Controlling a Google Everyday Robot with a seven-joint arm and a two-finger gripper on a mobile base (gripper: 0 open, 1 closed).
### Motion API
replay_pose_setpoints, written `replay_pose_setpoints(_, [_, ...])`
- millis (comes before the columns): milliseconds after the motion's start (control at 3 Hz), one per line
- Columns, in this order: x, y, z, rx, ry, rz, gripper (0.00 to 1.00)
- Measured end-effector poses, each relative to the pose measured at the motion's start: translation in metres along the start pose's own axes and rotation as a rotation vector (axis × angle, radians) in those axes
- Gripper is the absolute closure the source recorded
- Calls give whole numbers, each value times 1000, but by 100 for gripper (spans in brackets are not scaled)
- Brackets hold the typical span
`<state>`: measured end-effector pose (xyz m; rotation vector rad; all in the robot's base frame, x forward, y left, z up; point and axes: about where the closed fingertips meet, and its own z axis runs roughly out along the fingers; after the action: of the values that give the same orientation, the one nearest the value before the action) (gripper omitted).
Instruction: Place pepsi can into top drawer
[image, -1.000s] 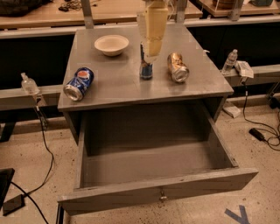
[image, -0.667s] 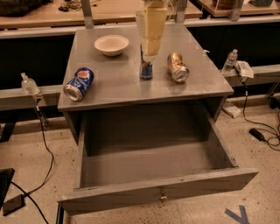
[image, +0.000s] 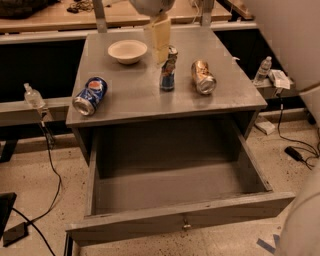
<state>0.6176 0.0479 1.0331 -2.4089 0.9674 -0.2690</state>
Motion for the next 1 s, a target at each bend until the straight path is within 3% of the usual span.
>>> replay_pose_setpoints(333, [-2, -16, 59, 17, 18, -176, 0])
replay_pose_setpoints(667, [-4, -12, 115, -26, 7, -254, 0])
replay_pose_setpoints(1000, [-17, -7, 176, -103, -8, -359, 0])
